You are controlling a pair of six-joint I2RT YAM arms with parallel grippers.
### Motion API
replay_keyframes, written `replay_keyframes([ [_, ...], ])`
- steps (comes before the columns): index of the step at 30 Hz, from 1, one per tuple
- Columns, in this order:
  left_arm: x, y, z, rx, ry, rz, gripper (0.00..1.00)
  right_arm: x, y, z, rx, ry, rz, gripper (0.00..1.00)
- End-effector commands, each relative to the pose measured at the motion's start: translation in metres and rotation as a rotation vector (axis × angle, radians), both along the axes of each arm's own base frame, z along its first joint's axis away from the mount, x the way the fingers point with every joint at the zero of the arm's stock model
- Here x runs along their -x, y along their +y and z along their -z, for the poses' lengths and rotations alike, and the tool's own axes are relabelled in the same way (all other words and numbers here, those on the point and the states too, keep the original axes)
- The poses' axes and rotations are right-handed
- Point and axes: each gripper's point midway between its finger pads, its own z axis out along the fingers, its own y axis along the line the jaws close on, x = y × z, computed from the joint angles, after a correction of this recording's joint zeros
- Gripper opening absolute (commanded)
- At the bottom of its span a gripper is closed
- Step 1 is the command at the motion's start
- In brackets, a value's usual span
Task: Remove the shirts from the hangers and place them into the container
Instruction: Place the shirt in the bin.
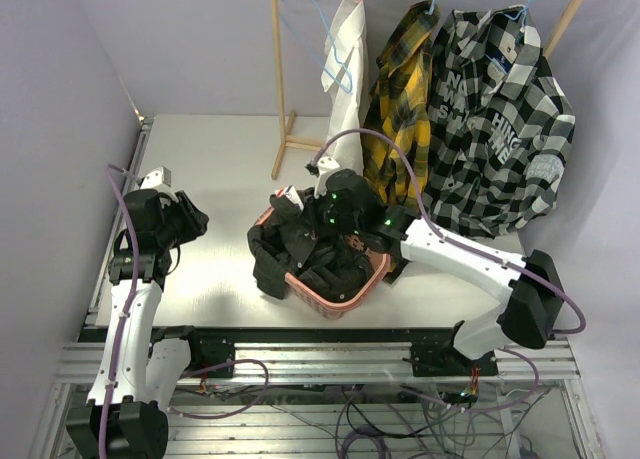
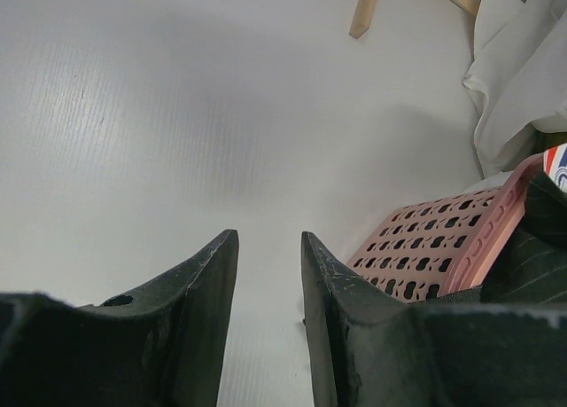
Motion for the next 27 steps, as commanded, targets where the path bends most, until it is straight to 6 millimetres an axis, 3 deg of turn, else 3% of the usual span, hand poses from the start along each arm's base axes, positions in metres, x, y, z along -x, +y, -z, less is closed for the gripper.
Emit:
replay_keyframes([
  [1, -0.001, -0.005, -0.002, 0.0, -0.016, 0.03, 0.45, -0.003, -0.022, 0.063, 0.126, 0.129, 0.04, 0.0],
  [6, -0.001, -0.005, -0.002, -0.001, -0.014, 0.029, 0.45, 0.016, -0.033, 0.139, 0.29, 0.288, 0.003, 0.0],
  [8, -0.001, -0.005, -0.002, -0.001, -0.014, 0.029, 0.46, 0.024, -0.038, 0.158, 0.33, 0.329, -0.003, 0.0],
  [15, -0.001, -0.005, -0.002, -0.001, -0.015, 0.029, 0.46, 0.033, -0.05, 0.177, 0.36, 0.359, 0.006, 0.0],
  [16, -0.001, -0.005, -0.001, -0.001, -0.012, 0.029, 0.46, 0.033, -0.05, 0.176, 0.357, 0.355, 0.005, 0.02],
  [18, -0.002, -0.005, -0.002, -0.001, -0.013, 0.029, 0.46, 0.031, -0.044, 0.166, 0.332, 0.332, -0.003, 0.15],
  [21, -0.001, -0.005, -0.002, -0.002, -0.013, 0.028, 0.46, 0.026, -0.031, 0.134, 0.278, 0.257, -0.024, 0.31],
  [27, -0.002, -0.004, -0.001, -0.002, -0.011, 0.027, 0.48, 0.013, -0.004, 0.054, 0.198, 0.082, -0.058, 0.34],
])
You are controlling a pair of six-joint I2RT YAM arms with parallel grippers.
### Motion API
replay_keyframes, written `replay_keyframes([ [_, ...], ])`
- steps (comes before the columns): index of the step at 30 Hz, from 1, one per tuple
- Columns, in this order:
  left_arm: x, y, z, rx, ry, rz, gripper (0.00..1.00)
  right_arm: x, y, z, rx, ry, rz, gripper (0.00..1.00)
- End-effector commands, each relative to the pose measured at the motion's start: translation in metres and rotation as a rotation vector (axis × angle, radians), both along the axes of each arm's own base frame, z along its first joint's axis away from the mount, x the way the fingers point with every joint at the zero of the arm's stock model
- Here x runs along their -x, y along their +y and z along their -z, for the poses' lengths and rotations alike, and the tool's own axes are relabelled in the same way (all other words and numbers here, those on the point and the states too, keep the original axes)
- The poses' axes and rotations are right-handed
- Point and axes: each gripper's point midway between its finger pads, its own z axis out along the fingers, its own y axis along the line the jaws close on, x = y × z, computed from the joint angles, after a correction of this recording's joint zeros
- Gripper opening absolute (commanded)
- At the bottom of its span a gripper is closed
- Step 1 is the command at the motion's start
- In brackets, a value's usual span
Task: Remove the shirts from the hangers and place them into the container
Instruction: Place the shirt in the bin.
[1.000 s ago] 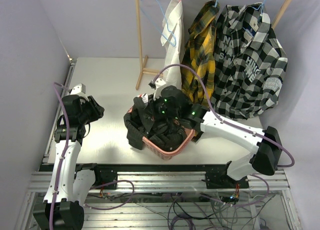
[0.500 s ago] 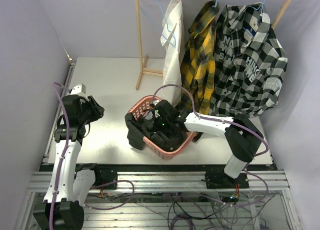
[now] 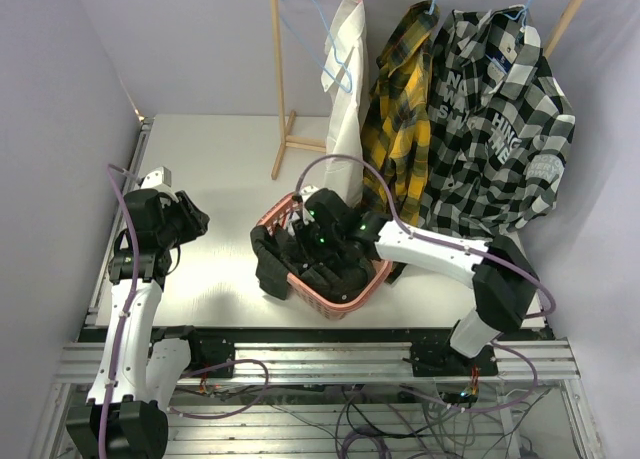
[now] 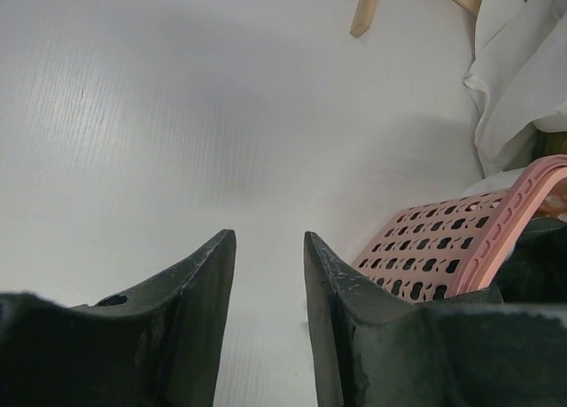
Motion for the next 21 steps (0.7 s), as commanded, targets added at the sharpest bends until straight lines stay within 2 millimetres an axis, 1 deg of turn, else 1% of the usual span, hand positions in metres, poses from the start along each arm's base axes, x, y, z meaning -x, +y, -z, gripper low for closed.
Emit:
replay_keyframes([
  [1, -0.001, -0.005, -0.002, -0.001, -0.014, 0.029, 0.5, -0.014, 0.02, -0.08, -0.106, -0.167, -0.027, 0.35],
  [3, -0.001, -0.007, -0.002, 0.007, -0.013, 0.038, 0.54, -0.014, 0.023, -0.101, -0.143, -0.2, -0.032, 0.35],
  [5, -0.002, -0.016, -0.003, 0.038, -0.025, 0.075, 0.63, -0.012, 0.023, -0.121, -0.192, -0.235, -0.033, 0.35],
  [7, -0.002, -0.034, -0.006, 0.112, -0.046, 0.149, 0.74, -0.01, 0.02, -0.14, -0.244, -0.27, -0.025, 0.35],
  [9, 0.002, -0.056, -0.01, 0.227, -0.077, 0.23, 0.8, -0.008, 0.013, -0.155, -0.279, -0.297, -0.007, 0.35],
  [11, 0.007, -0.079, -0.005, 0.409, -0.12, 0.288, 0.81, -0.005, 0.004, -0.167, -0.306, -0.325, 0.011, 0.36],
  [12, 0.012, -0.089, 0.006, 0.528, -0.125, 0.293, 0.81, -0.003, -0.001, -0.171, -0.318, -0.335, 0.014, 0.36],
  [13, 0.013, -0.096, -0.006, 0.629, -0.247, 0.324, 0.8, 0.0, -0.005, -0.176, -0.328, -0.347, 0.012, 0.37],
  [14, 0.022, -0.099, -0.001, 0.748, -0.304, 0.315, 0.79, 0.002, -0.009, -0.178, -0.334, -0.354, 0.013, 0.37],
  [15, 0.033, -0.096, 0.003, 0.855, -0.357, 0.28, 0.77, 0.004, -0.014, -0.182, -0.341, -0.364, 0.014, 0.37],
  [16, 0.034, -0.095, 0.017, 0.898, -0.296, 0.233, 0.77, 0.006, -0.018, -0.184, -0.343, -0.373, 0.014, 0.37],
  [17, 0.036, -0.099, 0.019, 0.867, -0.296, 0.262, 0.77, 0.008, -0.022, -0.184, -0.339, -0.378, 0.016, 0.38],
  [18, 0.041, -0.101, 0.013, 0.865, -0.335, 0.29, 0.76, 0.008, -0.026, -0.187, -0.339, -0.387, 0.021, 0.38],
  [21, 0.043, -0.104, 0.005, 0.824, -0.356, 0.323, 0.77, 0.011, -0.032, -0.185, -0.328, -0.391, 0.022, 0.39],
])
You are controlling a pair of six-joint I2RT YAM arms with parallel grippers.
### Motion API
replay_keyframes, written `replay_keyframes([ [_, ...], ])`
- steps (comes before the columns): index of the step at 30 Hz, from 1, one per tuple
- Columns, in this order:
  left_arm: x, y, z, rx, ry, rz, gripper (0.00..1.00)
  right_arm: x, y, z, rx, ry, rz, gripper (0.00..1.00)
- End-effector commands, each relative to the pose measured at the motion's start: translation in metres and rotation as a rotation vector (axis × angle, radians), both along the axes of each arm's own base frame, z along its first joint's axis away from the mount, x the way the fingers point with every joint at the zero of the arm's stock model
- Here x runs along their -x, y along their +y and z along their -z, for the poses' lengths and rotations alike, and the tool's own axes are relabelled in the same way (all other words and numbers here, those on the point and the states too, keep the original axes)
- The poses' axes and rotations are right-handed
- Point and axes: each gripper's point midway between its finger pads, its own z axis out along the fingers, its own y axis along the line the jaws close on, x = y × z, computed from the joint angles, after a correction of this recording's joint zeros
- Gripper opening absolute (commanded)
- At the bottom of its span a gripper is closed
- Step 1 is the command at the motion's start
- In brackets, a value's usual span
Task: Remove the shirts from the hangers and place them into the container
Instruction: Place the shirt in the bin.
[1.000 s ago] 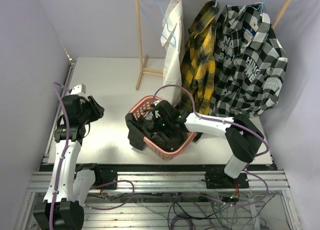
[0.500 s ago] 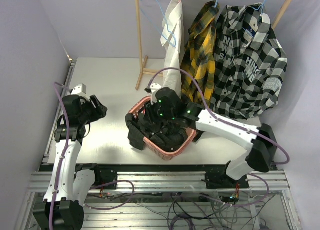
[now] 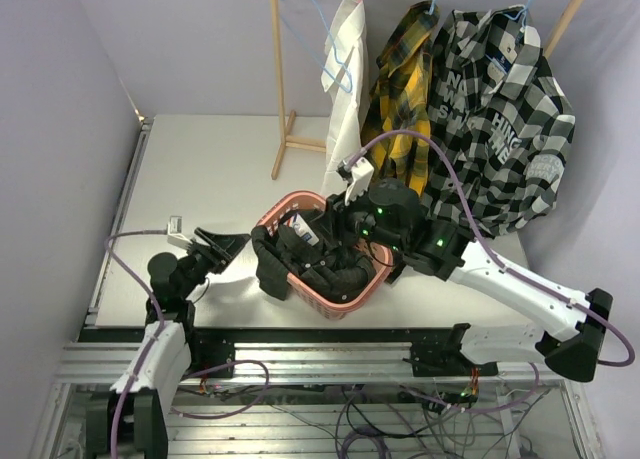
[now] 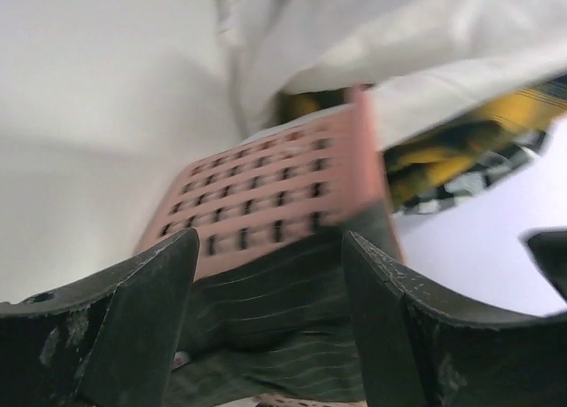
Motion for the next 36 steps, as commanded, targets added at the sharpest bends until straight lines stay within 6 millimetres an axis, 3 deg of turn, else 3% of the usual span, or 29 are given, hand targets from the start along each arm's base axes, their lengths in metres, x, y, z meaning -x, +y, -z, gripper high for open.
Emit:
replay_keyframes([
  [1, 0.009, -0.013, -0.076, 0.045, -0.324, 0.076, 0.78, 0.001, -0.01, 0.004, 0.025, -0.021, 0.02, 0.39],
  [5, 0.009, -0.011, -0.075, -0.069, -0.301, 0.09, 0.78, 0.0, -0.01, 0.011, 0.031, -0.016, 0.022, 0.39],
  [11, 0.015, -0.005, -0.096, -0.204, -0.207, 0.094, 0.75, 0.0, -0.008, 0.016, 0.038, -0.008, 0.019, 0.39],
  [14, 0.01, 0.018, -0.118, -0.387, -0.19, 0.007, 0.74, 0.007, 0.002, 0.021, 0.059, 0.007, -0.05, 0.39],
  [19, 0.01, 0.06, -0.165, -0.651, -0.171, -0.138, 0.74, 0.048, 0.052, 0.033, 0.206, -0.055, -0.205, 0.4],
  [22, 0.016, 0.09, -0.182, -0.766, -0.149, -0.277, 0.74, 0.066, 0.072, 0.054, 0.353, -0.116, -0.208, 0.41],
  [25, 0.023, 0.109, -0.183, -0.812, -0.104, -0.368, 0.74, 0.08, 0.078, 0.064, 0.447, -0.191, -0.208, 0.42],
  [31, 0.027, 0.125, -0.179, -0.8, -0.082, -0.478, 0.73, 0.112, 0.079, 0.091, 0.587, -0.342, -0.278, 0.43],
  [36, 0.013, 0.12, -0.18, -0.819, -0.172, -0.458, 0.72, 0.119, 0.083, 0.115, 0.712, -0.464, -0.297, 0.45],
])
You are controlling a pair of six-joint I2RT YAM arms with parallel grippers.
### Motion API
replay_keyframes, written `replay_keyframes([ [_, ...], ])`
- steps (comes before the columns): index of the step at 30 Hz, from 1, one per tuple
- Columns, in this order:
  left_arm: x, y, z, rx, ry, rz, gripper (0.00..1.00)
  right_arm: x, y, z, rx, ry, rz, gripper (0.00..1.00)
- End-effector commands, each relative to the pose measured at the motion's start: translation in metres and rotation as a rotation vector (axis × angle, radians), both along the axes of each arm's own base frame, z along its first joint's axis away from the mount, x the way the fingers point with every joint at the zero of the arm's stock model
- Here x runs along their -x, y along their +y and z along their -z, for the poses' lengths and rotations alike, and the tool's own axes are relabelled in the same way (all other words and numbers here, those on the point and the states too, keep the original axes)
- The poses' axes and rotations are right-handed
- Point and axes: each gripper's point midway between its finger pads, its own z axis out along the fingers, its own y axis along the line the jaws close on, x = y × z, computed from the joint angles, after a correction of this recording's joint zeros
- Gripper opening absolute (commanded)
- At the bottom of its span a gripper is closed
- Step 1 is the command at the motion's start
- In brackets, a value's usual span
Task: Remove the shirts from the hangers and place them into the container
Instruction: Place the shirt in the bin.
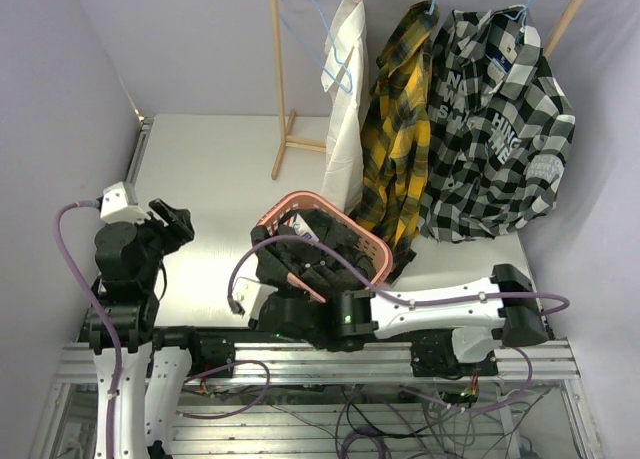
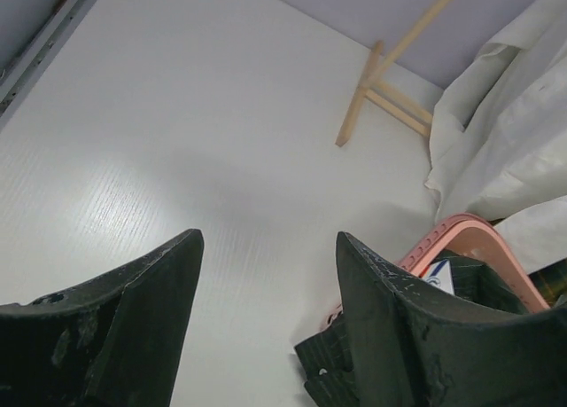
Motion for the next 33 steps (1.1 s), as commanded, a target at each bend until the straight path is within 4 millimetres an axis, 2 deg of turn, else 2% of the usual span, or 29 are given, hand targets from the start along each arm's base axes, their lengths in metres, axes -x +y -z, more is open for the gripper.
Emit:
replay_keyframes([
  [1, -0.012, 0.003, -0.002, -0.074, -0.055, 0.016, 0.72, -0.01, 0.001, 0.021, 0.131, -0.191, 0.003, 0.46],
  [8, -0.029, -0.001, 0.018, -0.166, 0.023, 0.1, 0.71, -0.015, 0.01, 0.062, 0.426, -0.443, -0.086, 0.47],
  [15, -0.03, -0.002, 0.021, -0.165, 0.031, 0.106, 0.73, -0.023, 0.01, 0.084, 0.549, -0.552, -0.142, 0.49],
  [25, -0.029, -0.004, 0.029, -0.154, 0.055, 0.115, 0.73, -0.033, 0.011, 0.108, 0.551, -0.592, -0.166, 0.5],
  [33, -0.029, -0.003, 0.031, -0.149, 0.058, 0.106, 0.73, -0.046, 0.013, 0.103, 0.49, -0.607, -0.133, 0.47],
])
